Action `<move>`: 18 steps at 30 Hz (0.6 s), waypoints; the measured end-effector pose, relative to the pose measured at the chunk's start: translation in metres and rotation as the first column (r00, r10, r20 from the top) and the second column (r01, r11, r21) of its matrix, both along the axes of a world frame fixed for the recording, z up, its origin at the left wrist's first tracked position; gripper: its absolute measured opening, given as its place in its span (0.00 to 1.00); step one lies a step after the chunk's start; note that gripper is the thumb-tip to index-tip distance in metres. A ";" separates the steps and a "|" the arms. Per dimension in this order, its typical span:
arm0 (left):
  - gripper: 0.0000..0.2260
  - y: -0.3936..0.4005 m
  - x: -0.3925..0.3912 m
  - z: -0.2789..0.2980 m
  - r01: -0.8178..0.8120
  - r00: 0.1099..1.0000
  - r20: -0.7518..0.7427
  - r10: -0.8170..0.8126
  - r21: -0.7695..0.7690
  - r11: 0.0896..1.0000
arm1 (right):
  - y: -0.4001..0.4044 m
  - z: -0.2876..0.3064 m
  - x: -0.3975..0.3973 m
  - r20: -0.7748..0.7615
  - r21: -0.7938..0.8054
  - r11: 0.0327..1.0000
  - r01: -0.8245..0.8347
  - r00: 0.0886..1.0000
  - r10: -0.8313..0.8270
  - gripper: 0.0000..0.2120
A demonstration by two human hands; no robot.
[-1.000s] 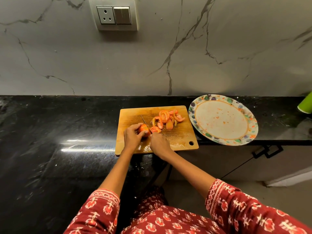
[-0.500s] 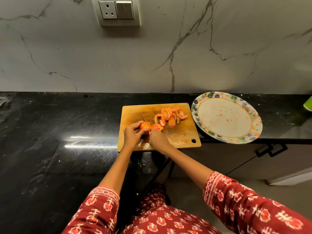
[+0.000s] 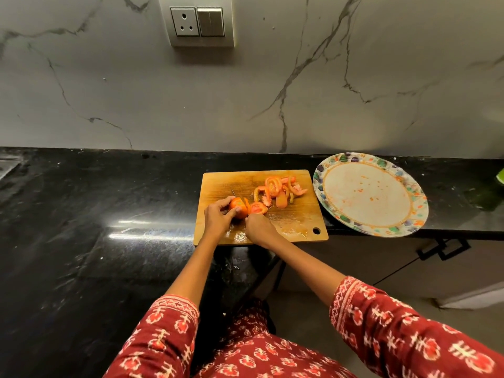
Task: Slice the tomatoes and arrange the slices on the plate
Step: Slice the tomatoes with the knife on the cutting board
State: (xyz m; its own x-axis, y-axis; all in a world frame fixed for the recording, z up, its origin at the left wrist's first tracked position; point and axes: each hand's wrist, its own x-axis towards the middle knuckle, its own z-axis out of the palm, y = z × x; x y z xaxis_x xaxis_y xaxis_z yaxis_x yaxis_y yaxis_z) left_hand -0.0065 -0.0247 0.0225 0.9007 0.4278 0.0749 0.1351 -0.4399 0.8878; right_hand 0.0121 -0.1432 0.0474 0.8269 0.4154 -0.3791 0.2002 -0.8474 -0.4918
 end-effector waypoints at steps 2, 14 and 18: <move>0.18 0.001 0.002 -0.001 -0.012 1.000 -0.006 0.012 -0.024 1.000 | -0.006 -0.001 -0.006 0.002 -0.013 1.000 0.013 1.000 -0.013 0.11; 0.20 0.004 -0.001 -0.002 0.004 0.999 -0.036 -0.009 -0.130 0.992 | -0.050 -0.001 -0.029 0.059 0.028 0.999 0.016 0.998 -0.018 0.14; 0.20 0.000 -0.005 0.000 -0.015 1.000 -0.013 0.013 -0.164 0.986 | -0.042 0.016 -0.021 0.164 0.102 0.994 0.032 0.985 -0.049 0.14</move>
